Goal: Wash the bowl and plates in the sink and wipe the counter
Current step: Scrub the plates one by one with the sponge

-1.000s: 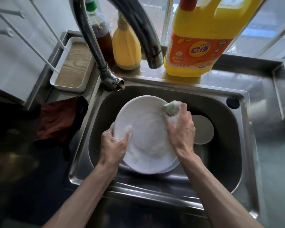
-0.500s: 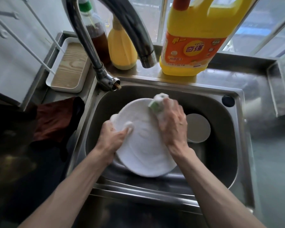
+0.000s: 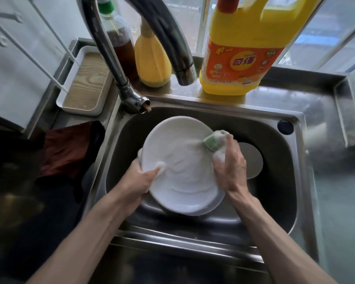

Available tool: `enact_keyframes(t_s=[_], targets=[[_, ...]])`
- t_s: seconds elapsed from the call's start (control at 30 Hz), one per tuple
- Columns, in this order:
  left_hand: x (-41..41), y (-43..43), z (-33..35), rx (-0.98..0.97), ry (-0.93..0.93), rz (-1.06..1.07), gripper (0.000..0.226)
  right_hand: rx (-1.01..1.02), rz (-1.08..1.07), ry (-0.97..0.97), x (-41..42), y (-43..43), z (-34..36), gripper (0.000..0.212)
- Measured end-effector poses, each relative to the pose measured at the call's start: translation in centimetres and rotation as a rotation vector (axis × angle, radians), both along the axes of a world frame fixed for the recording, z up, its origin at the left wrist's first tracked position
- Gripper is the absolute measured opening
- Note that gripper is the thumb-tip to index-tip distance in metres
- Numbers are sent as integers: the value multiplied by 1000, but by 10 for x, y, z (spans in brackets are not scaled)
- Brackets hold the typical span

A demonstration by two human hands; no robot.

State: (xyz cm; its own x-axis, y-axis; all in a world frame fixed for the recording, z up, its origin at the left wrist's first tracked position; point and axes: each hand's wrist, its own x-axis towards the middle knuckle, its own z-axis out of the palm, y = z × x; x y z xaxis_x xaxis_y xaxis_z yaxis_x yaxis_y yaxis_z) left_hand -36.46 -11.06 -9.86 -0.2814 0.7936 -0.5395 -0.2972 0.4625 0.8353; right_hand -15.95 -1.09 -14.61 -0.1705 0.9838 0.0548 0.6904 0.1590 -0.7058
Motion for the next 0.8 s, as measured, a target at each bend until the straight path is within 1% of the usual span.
enact_keyframes(t_s=[0.07,0.1,0.17,0.2,0.23,0.3,0.37,0.4,0.47,0.53,0.57,0.6,0.63,0.7,0.8], targets=[[-2,2,-1,-23,43,-66,30,50,103,-51,6,3,-3,36],[-1,2,-3,-14,46,-56,31,82,111,-103,8,3,-5,35],[2,0,-3,15,24,10,32,146,42,-265,11,-3,-8,37],[3,-1,-4,29,8,46,32,171,20,-301,11,-8,-8,35],[3,-2,-5,38,2,71,32,184,39,-287,9,-15,-9,32],[3,-2,-9,47,10,102,32,156,155,-170,3,-34,-12,27],[6,0,-12,44,9,132,28,120,277,-55,-7,-55,-10,26],[8,1,-11,41,-17,136,26,118,321,-10,-14,-61,-8,26],[11,2,-9,48,-60,97,31,120,352,28,-31,-60,-3,27],[13,2,-8,77,-54,49,35,148,329,30,-45,-46,2,24],[14,1,-8,91,-38,38,34,171,305,28,-50,-37,3,20],[15,0,-8,101,-28,45,30,193,277,27,-52,-27,5,14],[16,-1,-9,105,-20,72,24,202,233,15,-53,-18,6,14],[15,-4,-12,96,5,127,14,184,120,-67,-48,-4,6,20],[12,-6,-16,89,86,171,17,98,-21,-196,-37,-6,4,22]])
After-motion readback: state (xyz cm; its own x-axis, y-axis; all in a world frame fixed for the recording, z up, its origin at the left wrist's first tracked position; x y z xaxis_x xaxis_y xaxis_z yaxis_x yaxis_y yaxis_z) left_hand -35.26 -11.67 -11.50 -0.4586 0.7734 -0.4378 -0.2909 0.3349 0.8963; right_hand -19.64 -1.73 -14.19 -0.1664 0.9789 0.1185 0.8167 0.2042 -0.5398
